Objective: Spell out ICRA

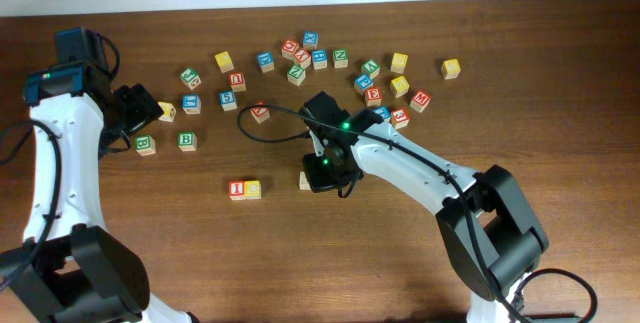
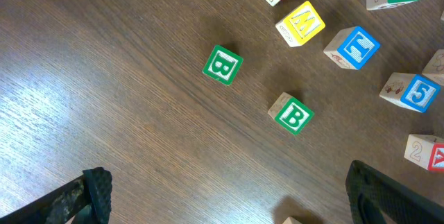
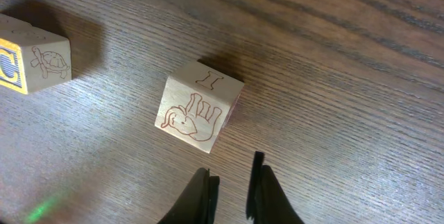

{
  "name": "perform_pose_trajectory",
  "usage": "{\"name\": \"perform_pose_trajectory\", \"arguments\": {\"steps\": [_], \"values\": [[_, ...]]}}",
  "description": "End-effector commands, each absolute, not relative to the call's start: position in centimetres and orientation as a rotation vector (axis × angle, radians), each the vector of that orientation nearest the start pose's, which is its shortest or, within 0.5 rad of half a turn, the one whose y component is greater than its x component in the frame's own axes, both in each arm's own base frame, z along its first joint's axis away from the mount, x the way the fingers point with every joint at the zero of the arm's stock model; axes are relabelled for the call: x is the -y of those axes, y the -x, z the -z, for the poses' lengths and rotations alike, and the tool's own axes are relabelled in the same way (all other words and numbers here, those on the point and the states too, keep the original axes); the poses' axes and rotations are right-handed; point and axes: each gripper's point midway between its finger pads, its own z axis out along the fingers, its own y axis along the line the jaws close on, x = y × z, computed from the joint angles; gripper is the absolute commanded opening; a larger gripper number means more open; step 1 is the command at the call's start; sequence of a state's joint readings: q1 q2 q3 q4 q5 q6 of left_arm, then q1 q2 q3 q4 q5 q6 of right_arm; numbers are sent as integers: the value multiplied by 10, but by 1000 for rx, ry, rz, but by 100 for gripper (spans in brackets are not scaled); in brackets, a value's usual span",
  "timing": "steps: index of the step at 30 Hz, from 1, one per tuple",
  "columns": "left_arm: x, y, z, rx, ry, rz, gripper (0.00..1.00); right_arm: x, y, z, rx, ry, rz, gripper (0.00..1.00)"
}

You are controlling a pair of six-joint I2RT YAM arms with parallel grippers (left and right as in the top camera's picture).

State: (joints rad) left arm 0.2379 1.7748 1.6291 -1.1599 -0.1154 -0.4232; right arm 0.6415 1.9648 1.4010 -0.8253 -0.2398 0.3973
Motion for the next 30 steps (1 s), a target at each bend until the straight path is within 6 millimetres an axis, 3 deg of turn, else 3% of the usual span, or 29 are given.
{"name": "perform_pose_trajectory", "arguments": {"steps": [1,13,17,30], "values": [[-111,-376,-164,-2683,967,-116,99,-276,-294,-35,-3053,416,-441,19],[-111,-376,-164,-2683,967,-116,99,-284,-306,-30,-3007,416,-458,19],[-111,-376,-164,-2683,967,-116,99,-282,-303,-20,-3033,415,-442,19],[-111,-376,-164,-2683,967,-116,99,-274,-313,-17,-3005,399,-354,19]]}}
